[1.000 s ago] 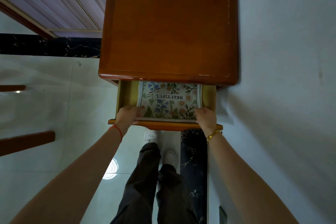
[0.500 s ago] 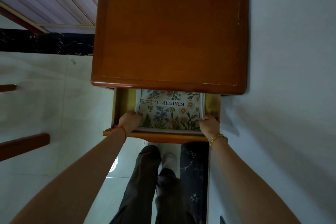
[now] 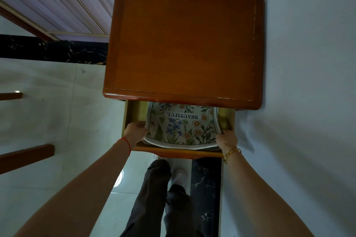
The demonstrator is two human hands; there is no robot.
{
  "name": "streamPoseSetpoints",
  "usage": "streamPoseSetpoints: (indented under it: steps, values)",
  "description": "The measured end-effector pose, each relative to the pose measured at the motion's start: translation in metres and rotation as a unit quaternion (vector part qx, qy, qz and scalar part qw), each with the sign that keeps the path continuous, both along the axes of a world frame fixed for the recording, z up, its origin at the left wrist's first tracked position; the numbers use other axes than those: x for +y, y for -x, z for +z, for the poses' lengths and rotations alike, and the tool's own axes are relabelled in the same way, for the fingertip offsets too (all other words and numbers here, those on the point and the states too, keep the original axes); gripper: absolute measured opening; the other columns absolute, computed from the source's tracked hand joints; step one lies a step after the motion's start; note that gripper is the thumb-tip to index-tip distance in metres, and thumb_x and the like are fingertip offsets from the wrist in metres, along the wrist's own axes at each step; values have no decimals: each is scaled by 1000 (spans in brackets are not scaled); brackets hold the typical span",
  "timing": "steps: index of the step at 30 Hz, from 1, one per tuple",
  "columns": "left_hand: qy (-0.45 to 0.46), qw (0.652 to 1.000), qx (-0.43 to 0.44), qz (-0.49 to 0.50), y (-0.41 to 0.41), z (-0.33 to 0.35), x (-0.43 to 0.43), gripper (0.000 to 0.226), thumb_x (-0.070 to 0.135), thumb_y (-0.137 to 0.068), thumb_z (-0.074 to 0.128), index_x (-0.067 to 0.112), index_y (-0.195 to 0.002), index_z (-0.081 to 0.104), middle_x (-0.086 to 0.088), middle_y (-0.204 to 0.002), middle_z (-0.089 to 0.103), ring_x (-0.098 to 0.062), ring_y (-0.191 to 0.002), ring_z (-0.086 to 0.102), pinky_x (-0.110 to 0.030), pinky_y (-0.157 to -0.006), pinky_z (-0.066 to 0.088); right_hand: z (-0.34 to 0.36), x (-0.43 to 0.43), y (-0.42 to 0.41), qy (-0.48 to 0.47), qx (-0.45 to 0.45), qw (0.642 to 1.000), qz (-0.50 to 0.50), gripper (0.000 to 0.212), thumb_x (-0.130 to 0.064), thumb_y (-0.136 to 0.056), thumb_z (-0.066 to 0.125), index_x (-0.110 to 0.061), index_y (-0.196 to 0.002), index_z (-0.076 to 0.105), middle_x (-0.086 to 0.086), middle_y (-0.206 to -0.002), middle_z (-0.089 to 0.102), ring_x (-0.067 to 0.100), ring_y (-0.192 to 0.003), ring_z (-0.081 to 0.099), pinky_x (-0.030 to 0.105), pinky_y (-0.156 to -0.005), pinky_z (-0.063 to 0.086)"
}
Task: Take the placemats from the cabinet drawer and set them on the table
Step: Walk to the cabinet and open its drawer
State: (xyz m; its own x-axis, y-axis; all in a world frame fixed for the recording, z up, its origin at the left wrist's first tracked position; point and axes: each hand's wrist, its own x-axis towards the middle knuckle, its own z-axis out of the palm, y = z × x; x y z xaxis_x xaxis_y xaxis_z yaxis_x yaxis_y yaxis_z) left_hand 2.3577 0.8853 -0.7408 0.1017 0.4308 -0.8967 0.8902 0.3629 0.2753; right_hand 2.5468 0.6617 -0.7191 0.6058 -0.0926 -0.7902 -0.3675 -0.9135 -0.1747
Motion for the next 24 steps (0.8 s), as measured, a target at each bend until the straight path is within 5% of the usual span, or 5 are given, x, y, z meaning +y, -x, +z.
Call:
streamPoseSetpoints:
  steps: [3,18,24]
  values:
    - [-27,999,-18,-12,2,22,-8,40,-6,-84,62,6,-121,67,-13,-113,69,-36,-106,66,-47,-95,55,8,-4,6,-21,-22,999,-27,30,0,-92,46,4,-119,60,22,-124,61,36,-116,56,25,-81,40]
    - [-41,985,-82,143,64,126,-55,28,-2,-83,70,12,-107,70,-14,-122,61,-37,-112,64,-53,-97,52,94,-54,56,-90,-22,995,-25,30,1,-87,45,-2,-110,64,17,-117,64,32,-102,60,25,-76,45]
    - [-53,978,-101,173,110,190,-91,40,-10,-82,64,2,-120,67,-14,-109,70,-32,-95,67,-55,-94,54,154,-82,91,-116,-13,993,-23,28,-1,-88,47,-5,-110,63,7,-107,62,30,-108,58,22,-80,41]
